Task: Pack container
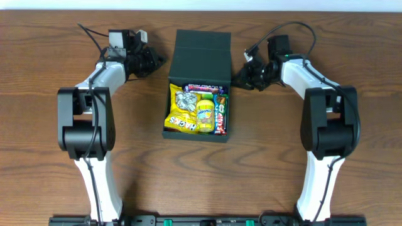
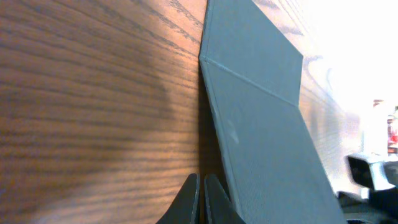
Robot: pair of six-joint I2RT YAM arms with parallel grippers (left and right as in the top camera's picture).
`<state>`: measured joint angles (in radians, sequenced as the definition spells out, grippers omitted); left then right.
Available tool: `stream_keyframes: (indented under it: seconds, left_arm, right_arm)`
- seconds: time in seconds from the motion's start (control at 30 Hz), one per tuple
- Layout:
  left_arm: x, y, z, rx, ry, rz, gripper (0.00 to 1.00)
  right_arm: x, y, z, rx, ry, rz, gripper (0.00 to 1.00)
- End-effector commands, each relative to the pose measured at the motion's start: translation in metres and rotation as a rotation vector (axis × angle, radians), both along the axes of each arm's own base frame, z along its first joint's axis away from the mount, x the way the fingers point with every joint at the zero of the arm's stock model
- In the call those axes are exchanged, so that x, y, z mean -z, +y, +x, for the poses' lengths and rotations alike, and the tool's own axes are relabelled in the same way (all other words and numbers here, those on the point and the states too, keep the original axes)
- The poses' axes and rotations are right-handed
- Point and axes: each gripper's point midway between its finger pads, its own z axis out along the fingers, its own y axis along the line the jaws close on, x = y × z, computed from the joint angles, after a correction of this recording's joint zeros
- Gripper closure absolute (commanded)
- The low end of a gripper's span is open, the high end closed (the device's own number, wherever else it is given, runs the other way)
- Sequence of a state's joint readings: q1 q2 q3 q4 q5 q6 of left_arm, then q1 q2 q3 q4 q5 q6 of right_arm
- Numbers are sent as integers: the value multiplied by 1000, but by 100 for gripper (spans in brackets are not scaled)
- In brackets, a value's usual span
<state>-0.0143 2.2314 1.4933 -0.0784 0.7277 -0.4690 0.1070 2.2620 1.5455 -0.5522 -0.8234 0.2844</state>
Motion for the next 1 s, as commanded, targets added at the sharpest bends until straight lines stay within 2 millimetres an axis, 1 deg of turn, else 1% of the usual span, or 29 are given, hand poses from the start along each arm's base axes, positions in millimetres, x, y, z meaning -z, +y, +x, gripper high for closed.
stream_keyframes:
  seconds: [0.0,0.1,0.23,0.43,0.53,0.63,0.73,0.87,0.93,0.97]
  left_arm:
    - [12,-10,3,22,47,-67,94]
    - [18,-15,3,35,72,-78,94]
    - [19,-25,1,55,72,-84,94]
    - [11,-43,-4,115,59,-128,94]
    - [6,-44,-3,132,42,-144,94]
    - [-16,-46,3,182,-20,-188,95]
    - [-36,-49,11,219,-81,-201,94]
    - [-59,-52,19,251,-134,-203,94]
    - [-67,-52,21,264,-154,-192,94]
    - [-73,-52,21,276,-171,-182,94]
  right_arm:
    - [1,8,-1,-18,8,40,99]
    - [0,9,3,-20,-13,42,99]
    - [-4,12,7,-28,-45,65,99]
    - [-31,27,15,-94,-150,208,99]
    - [-35,28,15,-116,-179,227,99]
    - [-38,24,16,-121,-194,241,99]
    - [-49,21,18,-134,-241,236,99]
    - [-75,17,23,-147,-336,207,99]
    - [-90,17,24,-157,-385,197,99]
    - [-102,16,24,-161,-420,188,99]
